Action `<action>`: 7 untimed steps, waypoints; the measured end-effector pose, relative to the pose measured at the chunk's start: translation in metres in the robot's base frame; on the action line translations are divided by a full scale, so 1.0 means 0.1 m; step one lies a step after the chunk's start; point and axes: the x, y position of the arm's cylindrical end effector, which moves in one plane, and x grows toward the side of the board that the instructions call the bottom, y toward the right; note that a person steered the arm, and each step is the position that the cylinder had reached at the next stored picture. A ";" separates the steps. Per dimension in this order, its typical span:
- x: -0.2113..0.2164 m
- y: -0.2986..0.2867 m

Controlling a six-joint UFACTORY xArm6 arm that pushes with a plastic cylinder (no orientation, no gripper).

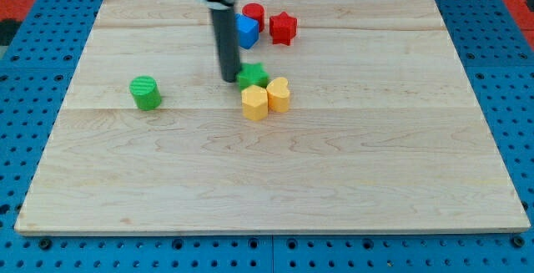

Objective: Move the green blocks towards the yellow blocks

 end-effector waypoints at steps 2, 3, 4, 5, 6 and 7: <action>-0.05 -1.09; -0.05 -1.66; 0.30 -1.92; 0.37 -1.81; 0.40 -1.27; 0.75 -0.98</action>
